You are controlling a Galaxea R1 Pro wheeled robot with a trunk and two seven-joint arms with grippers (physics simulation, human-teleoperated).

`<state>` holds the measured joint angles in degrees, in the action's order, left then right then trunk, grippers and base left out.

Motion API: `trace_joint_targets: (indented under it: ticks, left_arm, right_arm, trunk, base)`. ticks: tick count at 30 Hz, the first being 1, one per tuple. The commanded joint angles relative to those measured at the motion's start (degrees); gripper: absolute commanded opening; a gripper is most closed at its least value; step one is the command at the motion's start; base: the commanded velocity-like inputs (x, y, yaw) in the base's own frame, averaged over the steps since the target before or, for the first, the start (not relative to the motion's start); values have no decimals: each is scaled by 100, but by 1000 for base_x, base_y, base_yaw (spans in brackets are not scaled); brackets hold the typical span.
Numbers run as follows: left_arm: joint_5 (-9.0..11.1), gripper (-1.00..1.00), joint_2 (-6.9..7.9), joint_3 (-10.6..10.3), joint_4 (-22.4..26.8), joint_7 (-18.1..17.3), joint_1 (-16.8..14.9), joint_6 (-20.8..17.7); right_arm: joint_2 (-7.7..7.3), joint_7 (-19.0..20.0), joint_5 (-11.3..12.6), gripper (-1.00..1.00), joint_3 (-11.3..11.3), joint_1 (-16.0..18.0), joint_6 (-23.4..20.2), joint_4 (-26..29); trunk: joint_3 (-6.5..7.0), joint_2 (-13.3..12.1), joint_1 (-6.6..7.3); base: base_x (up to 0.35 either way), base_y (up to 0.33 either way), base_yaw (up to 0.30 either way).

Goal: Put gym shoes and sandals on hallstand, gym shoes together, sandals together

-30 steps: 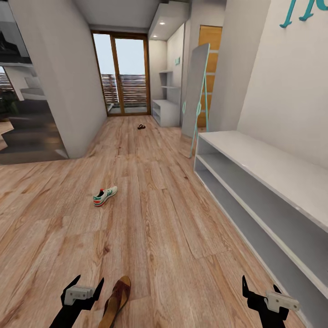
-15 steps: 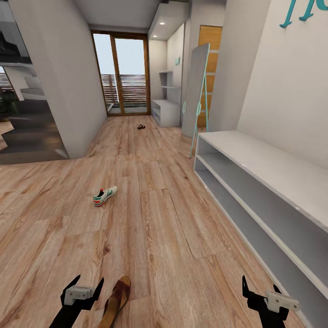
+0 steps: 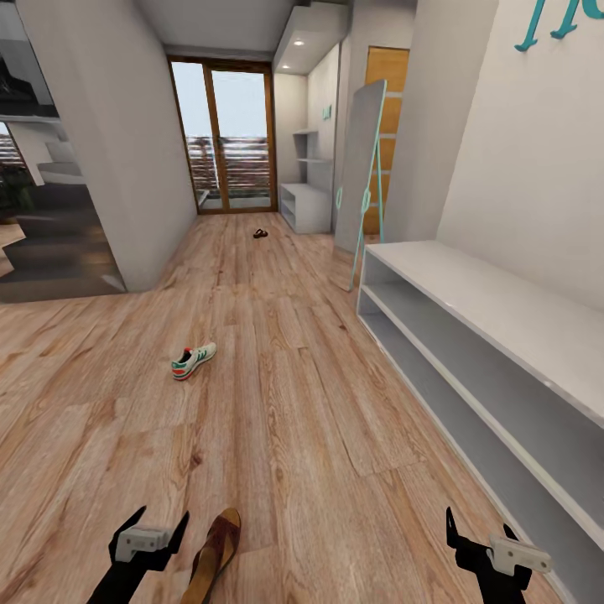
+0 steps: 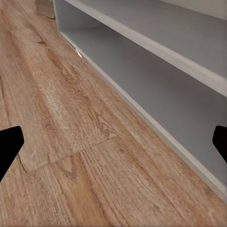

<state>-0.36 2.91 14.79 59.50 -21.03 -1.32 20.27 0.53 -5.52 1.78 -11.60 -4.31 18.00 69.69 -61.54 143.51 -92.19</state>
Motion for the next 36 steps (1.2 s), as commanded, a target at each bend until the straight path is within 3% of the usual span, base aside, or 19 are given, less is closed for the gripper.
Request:
trace_joint_targets:
  ticks: [1, 26, 30, 36]
  left_arm:
    - [0, 100, 0, 0, 0, 0, 0, 0]
    - [-22, 100, 82, -15, -74, -1, -44, -14]
    - [-37, 100, 84, -23, -260, -24, -131, 0]
    - [-91, 100, 132, -55, -1089, -54, -485, 347]
  right_arm:
    - [0, 0, 0, 100, 0, 0, 0, 0]
    - [0, 5, -3, 100, 9, 0, 3, -1]
    - [0, 4, -3, 100, 9, 0, 4, 0]
    - [0, 1, -3, 100, 9, 0, 2, -2]
  trunk:
    - [0, 0, 0]
    - [0, 0, 0]
    - [0, 0, 0]
    - [0, 0, 0]
  base:
    - [0, 0, 0]
    - [0, 0, 0]
    - [0, 0, 0]
    - [0, 0, 0]
